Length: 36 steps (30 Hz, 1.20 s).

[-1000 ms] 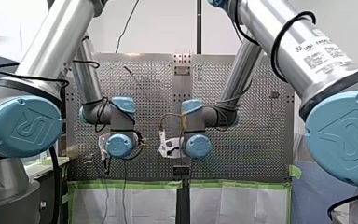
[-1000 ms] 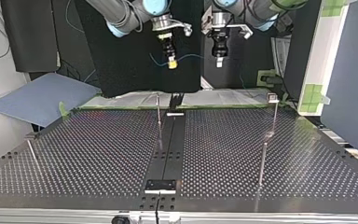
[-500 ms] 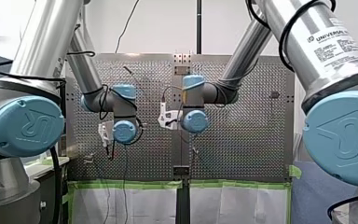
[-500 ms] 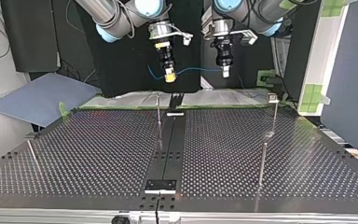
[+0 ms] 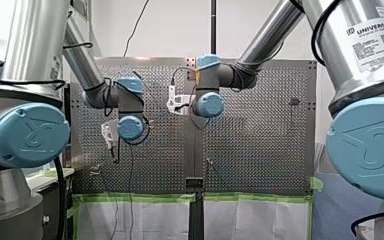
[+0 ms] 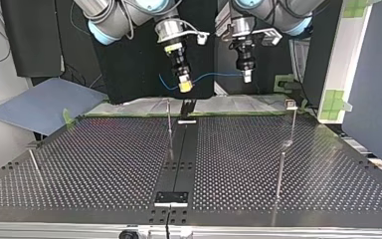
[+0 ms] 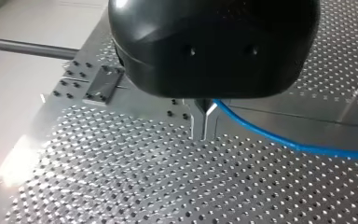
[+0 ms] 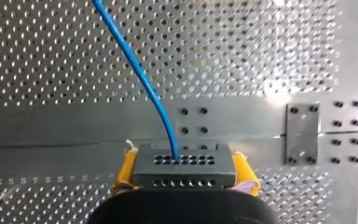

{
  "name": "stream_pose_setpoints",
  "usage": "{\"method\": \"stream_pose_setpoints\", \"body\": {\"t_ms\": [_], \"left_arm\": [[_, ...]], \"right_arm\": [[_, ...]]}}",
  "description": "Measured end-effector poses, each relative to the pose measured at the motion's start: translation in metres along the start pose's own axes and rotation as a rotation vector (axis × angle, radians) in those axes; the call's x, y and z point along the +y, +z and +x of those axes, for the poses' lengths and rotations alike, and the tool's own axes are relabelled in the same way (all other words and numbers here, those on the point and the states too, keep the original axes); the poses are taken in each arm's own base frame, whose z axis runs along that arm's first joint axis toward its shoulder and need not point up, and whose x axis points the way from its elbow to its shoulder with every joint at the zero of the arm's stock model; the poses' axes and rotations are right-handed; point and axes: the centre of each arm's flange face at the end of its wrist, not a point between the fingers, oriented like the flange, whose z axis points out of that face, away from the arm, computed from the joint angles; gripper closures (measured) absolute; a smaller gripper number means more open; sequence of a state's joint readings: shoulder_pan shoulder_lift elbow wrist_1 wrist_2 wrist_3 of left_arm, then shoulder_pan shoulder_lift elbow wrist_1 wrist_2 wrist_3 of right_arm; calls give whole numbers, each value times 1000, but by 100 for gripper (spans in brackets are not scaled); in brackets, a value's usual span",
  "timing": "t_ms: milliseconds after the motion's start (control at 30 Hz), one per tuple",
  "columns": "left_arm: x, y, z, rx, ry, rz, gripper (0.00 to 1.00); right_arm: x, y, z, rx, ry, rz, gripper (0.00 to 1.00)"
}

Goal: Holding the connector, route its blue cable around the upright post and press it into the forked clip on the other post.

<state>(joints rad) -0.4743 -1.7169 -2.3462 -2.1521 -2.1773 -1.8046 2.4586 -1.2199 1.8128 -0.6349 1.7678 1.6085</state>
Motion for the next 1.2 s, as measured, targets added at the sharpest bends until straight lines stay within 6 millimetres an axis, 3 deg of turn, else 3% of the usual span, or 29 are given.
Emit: {"method": "stream_pose_setpoints", "body": {"t_ms": [400, 733, 1200], "left_arm": [[-8, 17, -53, -58, -77, -31, 100], [-10, 36, -112, -143, -112, -111, 100], [-22, 56, -199, -244, -175, -127, 100]], "right_arm": [[5, -9, 57, 50, 2, 5, 100], [16, 20, 106, 145, 6, 43, 100], [21, 37, 121, 162, 10, 101, 100]]}}
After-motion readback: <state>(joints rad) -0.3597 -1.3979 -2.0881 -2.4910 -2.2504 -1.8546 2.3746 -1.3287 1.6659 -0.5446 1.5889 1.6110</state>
